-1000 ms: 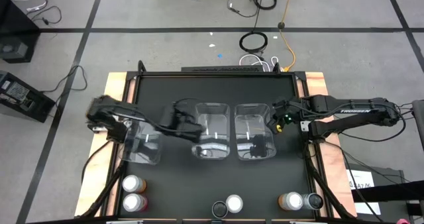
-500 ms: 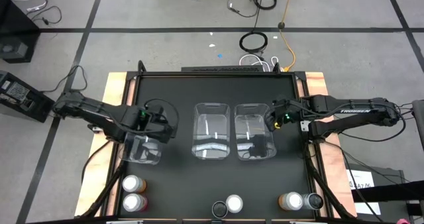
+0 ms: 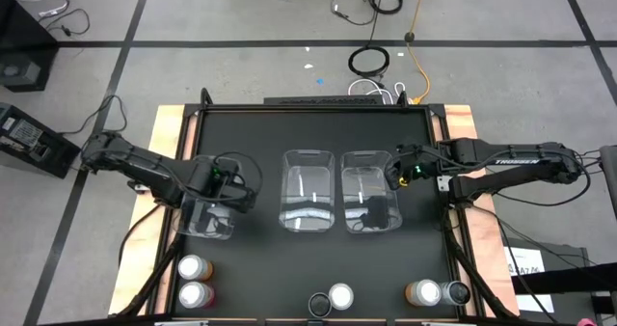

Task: Sort soda cans
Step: Adjust the transparent bins

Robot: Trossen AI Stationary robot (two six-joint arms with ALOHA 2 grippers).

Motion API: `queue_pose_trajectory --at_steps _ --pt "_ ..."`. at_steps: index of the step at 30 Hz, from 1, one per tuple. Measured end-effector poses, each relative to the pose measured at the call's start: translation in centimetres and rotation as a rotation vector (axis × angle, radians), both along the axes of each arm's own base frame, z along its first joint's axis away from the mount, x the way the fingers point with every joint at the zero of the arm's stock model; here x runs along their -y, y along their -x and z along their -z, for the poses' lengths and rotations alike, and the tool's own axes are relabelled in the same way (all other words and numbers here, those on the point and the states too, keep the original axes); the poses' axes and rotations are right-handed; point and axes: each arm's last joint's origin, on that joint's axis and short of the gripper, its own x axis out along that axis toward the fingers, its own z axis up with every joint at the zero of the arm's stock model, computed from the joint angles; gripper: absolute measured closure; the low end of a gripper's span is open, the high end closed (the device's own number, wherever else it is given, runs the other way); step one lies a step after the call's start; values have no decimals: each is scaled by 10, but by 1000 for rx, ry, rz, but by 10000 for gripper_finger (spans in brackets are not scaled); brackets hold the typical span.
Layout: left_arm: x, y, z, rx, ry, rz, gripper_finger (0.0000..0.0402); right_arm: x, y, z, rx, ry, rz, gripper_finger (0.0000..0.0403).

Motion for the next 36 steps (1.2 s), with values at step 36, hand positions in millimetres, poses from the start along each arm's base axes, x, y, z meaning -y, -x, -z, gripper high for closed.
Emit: queue_pose_trajectory --at_steps 36 --pt "-2 -2 30 13 87 -41 184 0 0 0 -5 6 -10 337"
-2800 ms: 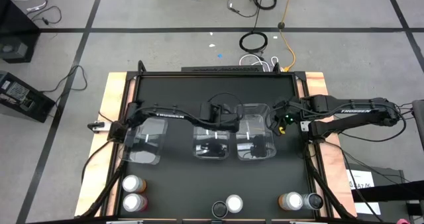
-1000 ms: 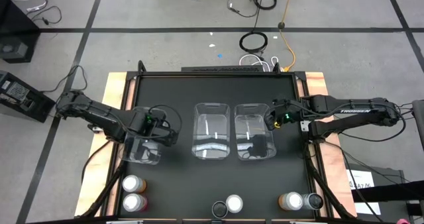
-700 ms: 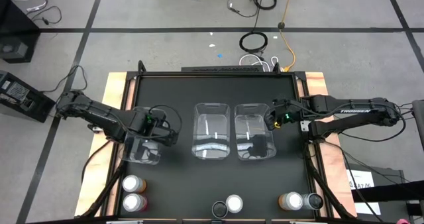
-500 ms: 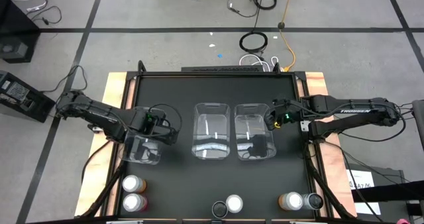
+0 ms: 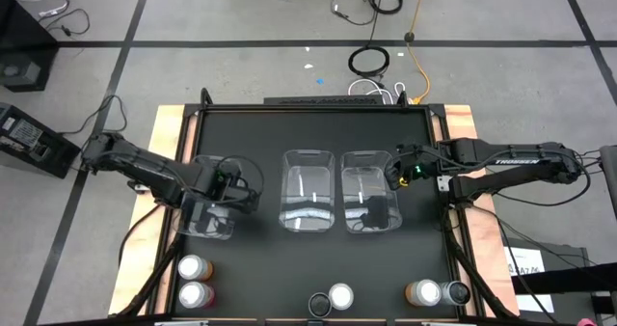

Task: Sort soda cans
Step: Adjust the transparent bins

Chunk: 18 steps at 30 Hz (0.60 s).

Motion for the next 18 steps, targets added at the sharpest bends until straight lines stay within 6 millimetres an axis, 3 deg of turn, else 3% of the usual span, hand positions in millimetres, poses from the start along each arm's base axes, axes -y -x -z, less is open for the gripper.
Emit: queue_pose_trajectory --at_steps 12,15,18 --pt "0 3 29 21 24 2 190 0 0 0 0 0 0 337" --pt "0 3 29 18 27 3 215 0 0 0 0 0 0 337" --pt "0 3 29 18 27 3 265 0 0 0 0 0 0 337"
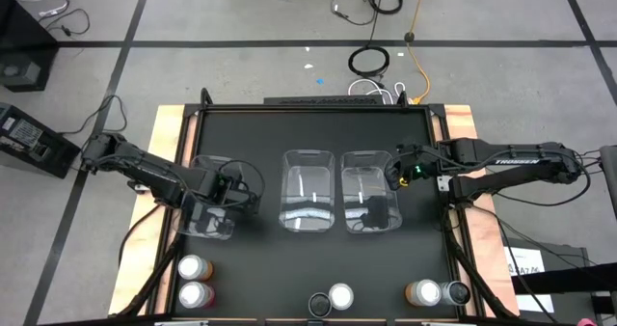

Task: Sort soda cans
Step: Adjust the transparent bins

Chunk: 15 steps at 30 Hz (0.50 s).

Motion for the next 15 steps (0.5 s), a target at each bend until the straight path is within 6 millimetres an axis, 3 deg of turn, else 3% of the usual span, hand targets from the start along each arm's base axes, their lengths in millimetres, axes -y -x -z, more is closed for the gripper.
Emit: queue_pose_trajectory --at_steps 5,15 --pt "-1 0 0 -1 2 -11 380 0 0 0 -2 5 -8 337" --pt "-11 -14 0 116 38 -141 394 0 0 0 -3 6 -9 337"
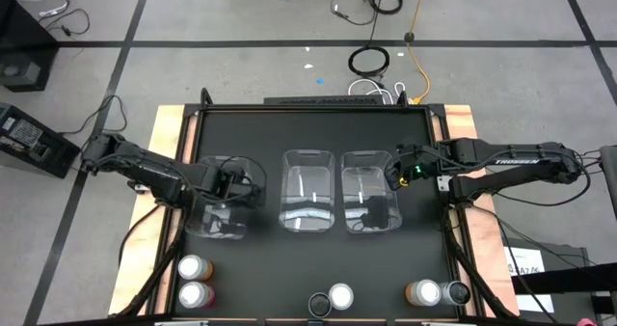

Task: Sort soda cans
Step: Adjust the transparent bins

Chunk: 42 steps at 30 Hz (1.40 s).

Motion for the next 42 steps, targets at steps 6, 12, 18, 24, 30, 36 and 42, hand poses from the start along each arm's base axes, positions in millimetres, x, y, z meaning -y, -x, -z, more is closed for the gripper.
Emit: queue_pose_trajectory --at_steps 6,12,18,24,30,36,42 --pt "-6 -23 8 15 5 -66 394 0 0 0 -5 7 -13 337" --pt "-14 -55 4 -1 -27 -59 394 0 2 1 -28 13 -25 337" --pt "-34 -80 3 -20 -69 -32 394 0 5 2 -64 29 -54 337" --pt "-48 -106 4 17 -78 -31 394 0 7 3 -86 35 -72 337" --pt "-42 -134 7 27 -69 -34 394 -1 9 3 -108 33 -76 337" --pt "-29 -153 4 53 -47 -51 394 -1 12 3 -123 43 -97 337" --pt "-25 -157 0 65 -40 -69 394 -1 14 1 -114 58 -119 337"
